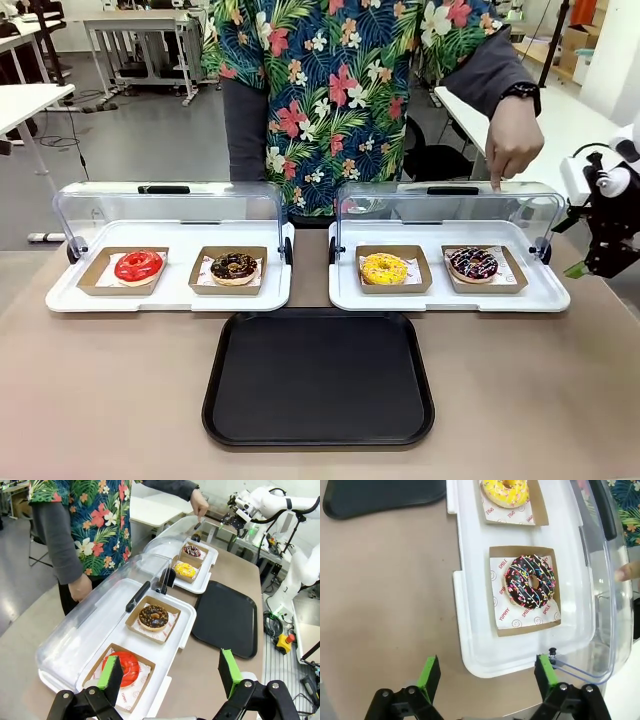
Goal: Move the fourth donut from the left to the tray.
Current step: Pick up the Paper togo box containing the Donut indicated by the person and place it on the Handle tray.
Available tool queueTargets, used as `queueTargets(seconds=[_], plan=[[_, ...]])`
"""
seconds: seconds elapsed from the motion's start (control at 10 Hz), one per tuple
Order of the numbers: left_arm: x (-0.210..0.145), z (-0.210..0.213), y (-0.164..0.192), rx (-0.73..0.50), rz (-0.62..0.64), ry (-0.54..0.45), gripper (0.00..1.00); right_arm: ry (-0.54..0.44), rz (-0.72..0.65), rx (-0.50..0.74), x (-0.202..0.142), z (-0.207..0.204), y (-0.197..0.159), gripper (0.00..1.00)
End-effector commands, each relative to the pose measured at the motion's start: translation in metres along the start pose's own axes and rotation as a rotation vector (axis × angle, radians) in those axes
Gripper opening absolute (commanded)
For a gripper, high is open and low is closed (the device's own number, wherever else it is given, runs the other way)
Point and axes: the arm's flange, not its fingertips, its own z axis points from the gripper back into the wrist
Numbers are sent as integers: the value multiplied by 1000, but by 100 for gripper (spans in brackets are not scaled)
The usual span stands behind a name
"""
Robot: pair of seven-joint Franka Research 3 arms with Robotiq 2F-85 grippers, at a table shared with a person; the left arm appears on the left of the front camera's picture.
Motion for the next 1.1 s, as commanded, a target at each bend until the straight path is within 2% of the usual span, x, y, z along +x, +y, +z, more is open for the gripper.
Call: queueTargets(seconds=[0.0, 0.1, 0.5, 1.0], plan=[[2, 1, -1, 1, -1, -4, 100, 5, 4, 9, 2, 4, -5, 100], [2, 1, -1, 1, -1, -4, 100, 0, 0, 0, 0, 0, 0, 100], [2, 1, -1, 1, -1, -4, 100, 94, 54, 10, 23, -53, -18, 100], [2, 1, -1, 1, -1, -4, 100, 181, 75, -65, 22, -102, -22, 100]])
